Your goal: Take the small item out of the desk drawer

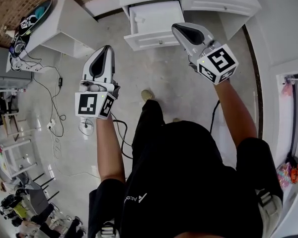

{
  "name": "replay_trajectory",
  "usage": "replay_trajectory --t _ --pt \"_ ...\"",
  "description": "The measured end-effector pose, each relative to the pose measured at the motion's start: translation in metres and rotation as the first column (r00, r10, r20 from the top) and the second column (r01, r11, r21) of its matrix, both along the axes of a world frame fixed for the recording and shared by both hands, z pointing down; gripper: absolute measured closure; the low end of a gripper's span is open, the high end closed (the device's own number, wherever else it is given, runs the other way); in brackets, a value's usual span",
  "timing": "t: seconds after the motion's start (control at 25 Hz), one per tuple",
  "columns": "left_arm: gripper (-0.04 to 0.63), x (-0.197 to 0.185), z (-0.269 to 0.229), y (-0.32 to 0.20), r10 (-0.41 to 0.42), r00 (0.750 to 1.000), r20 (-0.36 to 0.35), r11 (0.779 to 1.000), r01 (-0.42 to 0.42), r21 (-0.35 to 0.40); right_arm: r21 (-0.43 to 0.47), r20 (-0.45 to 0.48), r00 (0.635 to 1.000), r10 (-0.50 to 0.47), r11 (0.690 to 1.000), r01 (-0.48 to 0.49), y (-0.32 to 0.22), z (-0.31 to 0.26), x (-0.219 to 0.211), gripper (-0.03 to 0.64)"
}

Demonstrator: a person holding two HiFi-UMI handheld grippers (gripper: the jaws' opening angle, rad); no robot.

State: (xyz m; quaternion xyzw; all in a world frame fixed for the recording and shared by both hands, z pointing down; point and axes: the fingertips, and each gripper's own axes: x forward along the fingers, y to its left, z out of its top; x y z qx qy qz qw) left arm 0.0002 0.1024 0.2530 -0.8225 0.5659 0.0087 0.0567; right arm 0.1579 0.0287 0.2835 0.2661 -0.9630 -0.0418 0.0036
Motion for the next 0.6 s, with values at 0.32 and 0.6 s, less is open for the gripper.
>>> replay_trajectory --t 0.32,0.6 --pt "0.595 -0.076 0.011 -0.109 0.047 0.999 0.014 0.999 -0.047 0.007 -0.009 -0.114 0.994 0.006 1.0 -0.007 -0.102 0.019 -0.085 0.609" --pt "0.595 -0.14 0.04 -0.202 0.104 0.995 -0.001 0.994 -0.104 -0.033 -0.078 -0.264 0.964 -0.01 0.997 -0.011 -0.187 0.066 -0.157 0.592"
